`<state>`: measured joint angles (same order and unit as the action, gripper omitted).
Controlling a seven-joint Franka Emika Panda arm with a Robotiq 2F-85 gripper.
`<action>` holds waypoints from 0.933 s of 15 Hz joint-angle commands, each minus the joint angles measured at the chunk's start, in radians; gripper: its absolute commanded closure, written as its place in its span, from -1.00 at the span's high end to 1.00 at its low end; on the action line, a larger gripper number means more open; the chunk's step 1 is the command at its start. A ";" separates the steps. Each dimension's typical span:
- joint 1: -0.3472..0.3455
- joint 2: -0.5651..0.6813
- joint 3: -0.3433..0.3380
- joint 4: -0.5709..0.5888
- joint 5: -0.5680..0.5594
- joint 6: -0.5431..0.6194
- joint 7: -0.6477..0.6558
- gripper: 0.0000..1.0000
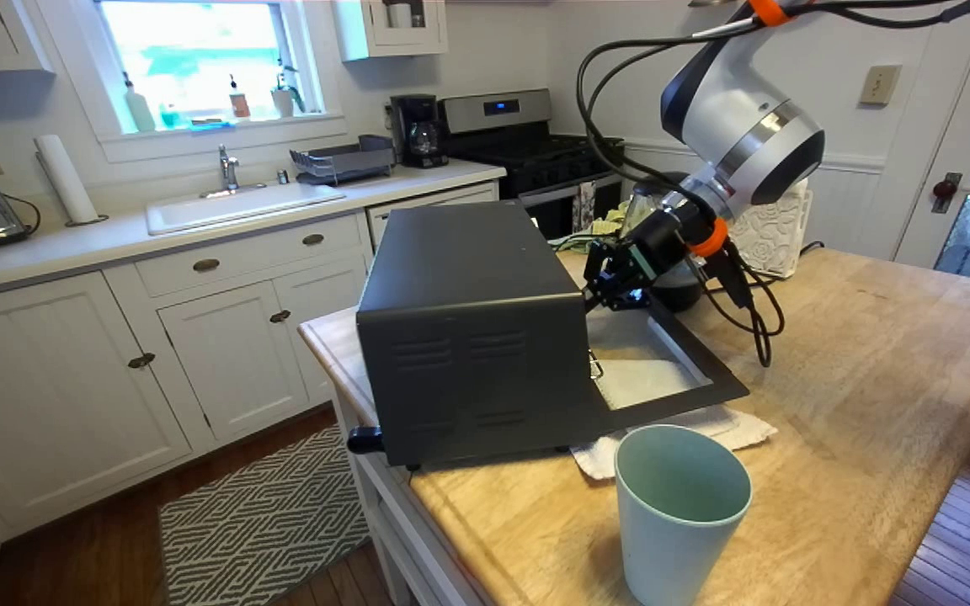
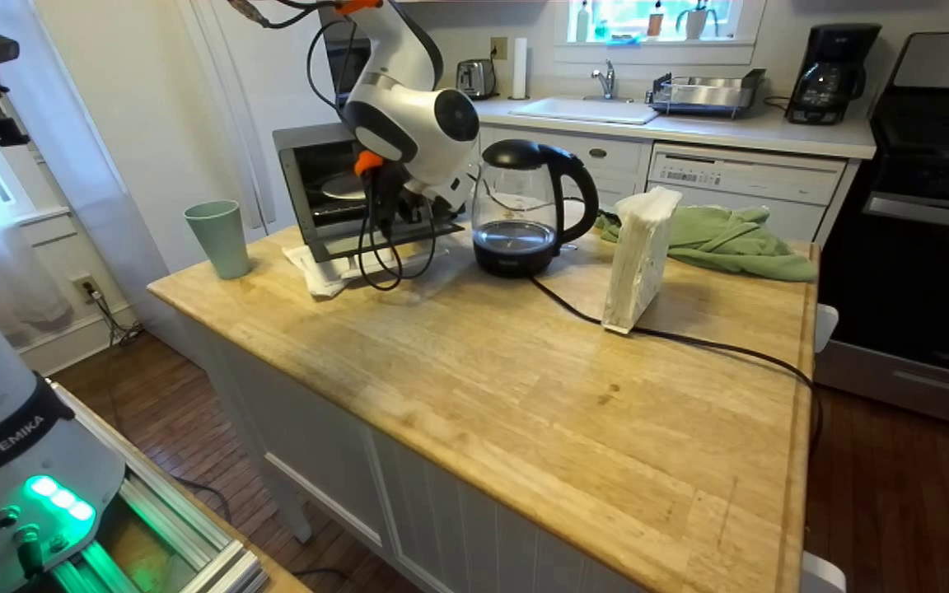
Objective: Pick up the paper plate and in the oven on top of the oven wire rack
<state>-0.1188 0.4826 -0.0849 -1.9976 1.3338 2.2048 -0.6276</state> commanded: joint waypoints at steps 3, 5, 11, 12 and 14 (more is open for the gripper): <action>-0.002 -0.012 0.018 -0.007 0.028 0.007 -0.006 -1.00; -0.003 -0.012 0.022 -0.005 0.036 0.002 -0.007 -1.00; -0.005 -0.005 0.028 0.002 0.066 -0.009 -0.021 -1.00; -0.004 -0.001 0.029 0.005 0.067 -0.009 -0.021 -1.00; -0.002 0.006 0.032 0.010 0.065 -0.012 -0.023 -1.00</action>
<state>-0.1182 0.4822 -0.0635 -1.9976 1.3677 2.2042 -0.6340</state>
